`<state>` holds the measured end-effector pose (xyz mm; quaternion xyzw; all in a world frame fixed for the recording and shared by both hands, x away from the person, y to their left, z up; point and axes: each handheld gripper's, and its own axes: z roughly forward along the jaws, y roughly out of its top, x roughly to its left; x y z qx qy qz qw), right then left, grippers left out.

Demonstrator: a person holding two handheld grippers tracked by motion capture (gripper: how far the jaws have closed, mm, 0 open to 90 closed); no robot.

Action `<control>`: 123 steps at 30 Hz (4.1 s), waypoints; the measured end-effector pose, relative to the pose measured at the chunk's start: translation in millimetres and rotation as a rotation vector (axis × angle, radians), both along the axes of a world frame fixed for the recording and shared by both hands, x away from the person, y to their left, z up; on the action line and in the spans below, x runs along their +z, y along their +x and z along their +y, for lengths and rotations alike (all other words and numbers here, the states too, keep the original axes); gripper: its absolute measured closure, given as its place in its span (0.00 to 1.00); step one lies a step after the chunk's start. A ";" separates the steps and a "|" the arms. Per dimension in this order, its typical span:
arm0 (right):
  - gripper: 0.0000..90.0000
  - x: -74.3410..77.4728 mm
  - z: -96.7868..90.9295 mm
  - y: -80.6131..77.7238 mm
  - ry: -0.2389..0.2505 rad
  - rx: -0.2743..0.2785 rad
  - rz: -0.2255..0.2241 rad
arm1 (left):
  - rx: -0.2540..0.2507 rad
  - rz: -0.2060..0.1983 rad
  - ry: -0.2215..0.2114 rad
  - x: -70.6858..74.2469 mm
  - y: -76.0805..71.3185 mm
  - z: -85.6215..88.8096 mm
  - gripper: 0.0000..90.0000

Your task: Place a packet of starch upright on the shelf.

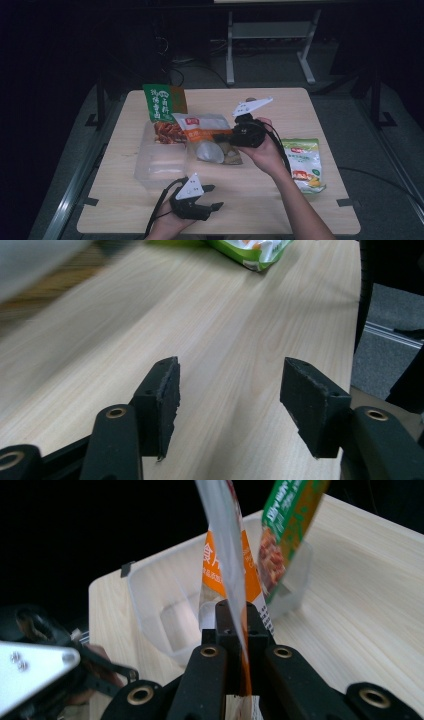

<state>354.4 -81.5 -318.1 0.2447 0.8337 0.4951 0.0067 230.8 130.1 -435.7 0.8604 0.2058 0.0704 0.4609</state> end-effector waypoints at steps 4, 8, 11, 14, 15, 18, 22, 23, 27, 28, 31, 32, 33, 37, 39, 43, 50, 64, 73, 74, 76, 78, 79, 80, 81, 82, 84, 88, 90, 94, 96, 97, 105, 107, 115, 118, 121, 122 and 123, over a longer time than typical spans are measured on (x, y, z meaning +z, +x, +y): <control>1.00 3.8 16.3 6.3 -0.001 0.022 -0.012 | -0.007 -0.005 -0.008 0.7 -0.2 -1.6 0.43; 1.00 6.8 30.7 12.3 0.007 0.038 -0.014 | -0.012 -0.002 -0.003 0.6 0.2 -2.1 0.43; 1.00 8.9 41.3 16.3 0.014 0.047 -0.015 | -0.014 -0.002 -0.006 0.6 0.1 -2.5 0.43; 1.00 9.8 51.2 20.1 0.015 0.057 -0.019 | -0.015 -0.005 -0.005 0.1 0.1 -2.7 0.43; 1.00 10.0 54.2 21.3 0.016 0.061 -0.016 | -0.019 -0.009 0.002 0.3 0.1 -2.3 0.43; 1.00 9.7 63.6 24.4 0.026 0.067 -0.016 | -0.023 -0.015 0.003 0.4 0.0 -1.8 0.43; 1.00 6.5 75.3 30.2 0.032 0.078 -0.010 | -0.023 -0.020 0.002 1.4 -0.7 -0.4 0.43; 1.00 6.0 78.4 31.5 0.028 0.081 -0.011 | -0.023 -0.021 0.002 1.4 -0.7 -0.2 0.43; 1.00 3.5 90.1 35.8 0.033 0.090 -0.010 | -0.020 -0.019 -0.001 0.9 -1.4 -0.8 0.43; 1.00 2.8 93.1 36.5 0.033 0.089 -0.007 | -0.020 -0.018 0.001 0.9 -1.5 -0.9 0.43; 1.00 -0.1 101.7 39.6 0.037 0.096 -0.001 | -0.023 -0.020 -0.001 0.6 -2.5 -1.1 0.43; 1.00 -1.3 104.7 40.7 0.040 0.099 0.004 | -0.022 -0.022 -0.001 0.4 -2.2 -0.8 0.43; 1.00 -2.2 107.6 41.3 0.040 0.099 0.012 | -0.021 -0.018 0.000 0.0 -1.6 -0.3 0.43; 1.00 -9.0 120.9 44.9 0.045 0.111 0.009 | -0.014 -0.010 -0.002 -2.0 0.2 0.3 0.43; 1.00 -12.5 127.1 46.7 0.051 0.119 0.018 | -0.010 -0.005 -0.012 -2.7 -0.2 -0.5 0.43; 1.00 -21.0 138.3 51.2 0.059 0.124 0.041 | -0.013 -0.007 -0.005 -3.1 -0.8 -0.9 0.43; 1.00 -37.1 154.1 59.7 0.038 0.125 0.074 | -0.008 -0.017 0.006 -3.6 0.1 0.7 0.41; 0.99 -64.5 163.6 59.1 0.073 0.083 0.099 | -0.012 -0.019 0.011 -3.4 -1.7 -0.6 0.41; 0.91 -57.2 149.7 54.1 0.016 0.084 0.069 | -0.019 -0.022 0.020 -4.1 -1.7 -2.5 0.40; 0.92 -56.3 147.5 53.5 0.004 0.081 0.061 | -0.019 -0.021 0.019 -4.4 -1.8 -2.9 0.40; 0.97 -55.3 143.6 52.5 -0.006 0.081 0.064 | -0.019 -0.020 0.016 -4.5 -2.0 -3.5 0.40; 0.99 -55.7 140.9 51.4 -0.024 0.077 0.061 | -0.020 -0.020 0.019 -4.3 -1.9 -3.6 0.40; 0.99 -56.1 140.3 51.2 -0.025 0.080 0.058 | -0.019 -0.022 0.019 -4.3 -1.9 -3.5 0.41; 0.99 -56.5 139.8 50.8 -0.024 0.085 0.059 | -0.018 -0.021 0.018 -4.4 -1.9 -3.5 0.40; 0.99 -57.1 139.5 50.6 -0.023 0.093 0.054 | -0.018 -0.020 0.021 -4.5 -1.5 -3.2 0.41; 0.99 -57.2 139.3 50.0 -0.024 0.099 0.055 | -0.016 -0.018 0.020 -4.5 -1.2 -2.8 0.41; 0.99 -57.8 138.5 49.0 -0.029 0.101 0.054 | -0.013 -0.019 0.019 -4.1 -0.6 -1.9 0.40; 0.99 -61.8 134.5 49.4 -0.040 0.099 0.061 | -0.010 -0.022 0.015 -3.6 -0.3 -1.2 0.41; 0.99 -64.8 132.4 49.7 -0.043 0.096 0.064 | -0.011 -0.021 0.015 -3.4 -0.1 -1.3 0.40; 0.99 -67.6 130.6 48.7 -0.052 0.097 0.071 | -0.012 -0.021 0.017 -3.4 -0.5 -2.0 0.41; 0.99 -67.9 130.6 48.3 -0.059 0.099 0.077 | -0.013 -0.022 0.015 -3.6 -0.8 -2.5 0.40; 0.99 -68.0 130.8 48.2 -0.064 0.097 0.075 | -0.016 -0.024 0.017 -3.7 -0.7 -2.7 0.40; 0.90 -76.9 133.4 48.8 -0.155 0.130 0.085 | -0.018 -0.022 0.013 -3.5 -0.9 -3.9 0.40; 0.96 -79.3 134.2 50.6 -0.160 0.139 0.078 | -0.017 -0.021 0.012 -3.5 -1.0 -4.1 0.40; 0.99 -85.1 134.3 51.0 -0.194 0.149 0.072 | -0.017 -0.021 0.012 -3.5 -1.4 -4.4 0.40; 0.99 -89.2 134.0 50.8 -0.203 0.156 0.076 | -0.019 -0.021 0.014 -3.6 -1.8 -4.7 0.40; 0.99 -89.7 132.7 51.1 -0.197 0.150 0.084 | -0.021 -0.021 0.016 -3.7 -1.8 -4.9 0.40; 0.99 -89.5 132.4 51.0 -0.195 0.147 0.088 | -0.021 -0.023 0.018 -3.8 -1.8 -4.9 0.40; 0.99 -89.1 132.3 50.9 -0.195 0.145 0.089 | -0.023 -0.023 0.018 -4.0 -1.8 -5.0 0.40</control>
